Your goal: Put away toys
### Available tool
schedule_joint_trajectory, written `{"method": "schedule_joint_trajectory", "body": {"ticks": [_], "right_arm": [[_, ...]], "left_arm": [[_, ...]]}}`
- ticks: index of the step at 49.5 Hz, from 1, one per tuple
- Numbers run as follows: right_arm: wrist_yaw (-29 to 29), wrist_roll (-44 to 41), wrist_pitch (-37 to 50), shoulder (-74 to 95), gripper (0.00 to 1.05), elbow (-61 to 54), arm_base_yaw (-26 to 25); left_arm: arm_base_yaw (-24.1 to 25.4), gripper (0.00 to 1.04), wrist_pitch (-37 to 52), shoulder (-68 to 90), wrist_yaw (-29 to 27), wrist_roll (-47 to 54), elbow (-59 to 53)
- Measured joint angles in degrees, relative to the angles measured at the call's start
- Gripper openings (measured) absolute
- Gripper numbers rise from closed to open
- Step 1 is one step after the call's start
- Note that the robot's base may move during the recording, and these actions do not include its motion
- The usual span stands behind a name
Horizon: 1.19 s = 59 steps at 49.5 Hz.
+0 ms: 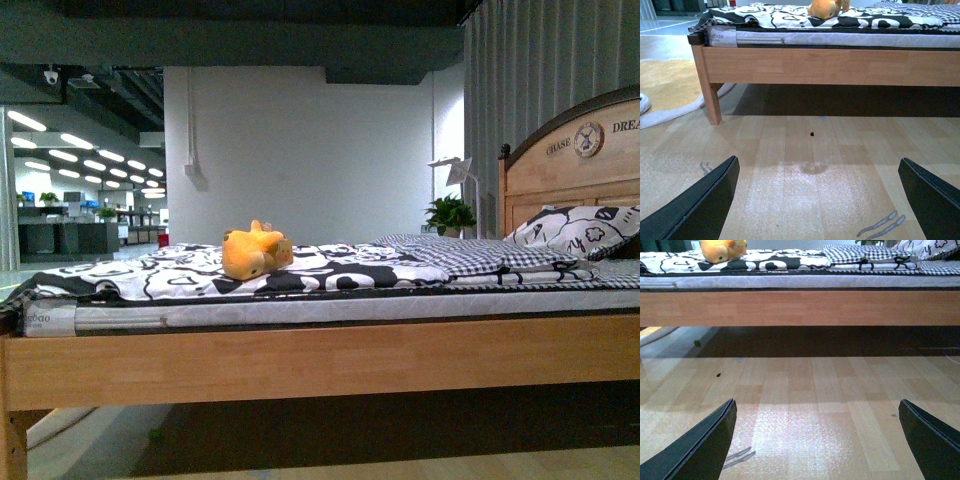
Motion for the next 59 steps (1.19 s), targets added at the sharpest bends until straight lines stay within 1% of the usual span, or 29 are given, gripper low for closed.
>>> {"method": "schedule_joint_trajectory", "body": {"ticks": [59], "right_arm": [[0.0, 0.0, 0.0, 0.0, 0.98, 0.0, 0.0]], "left_arm": [[0.0, 0.99, 0.02, 0.0, 0.0, 0.0, 0.0]]}}
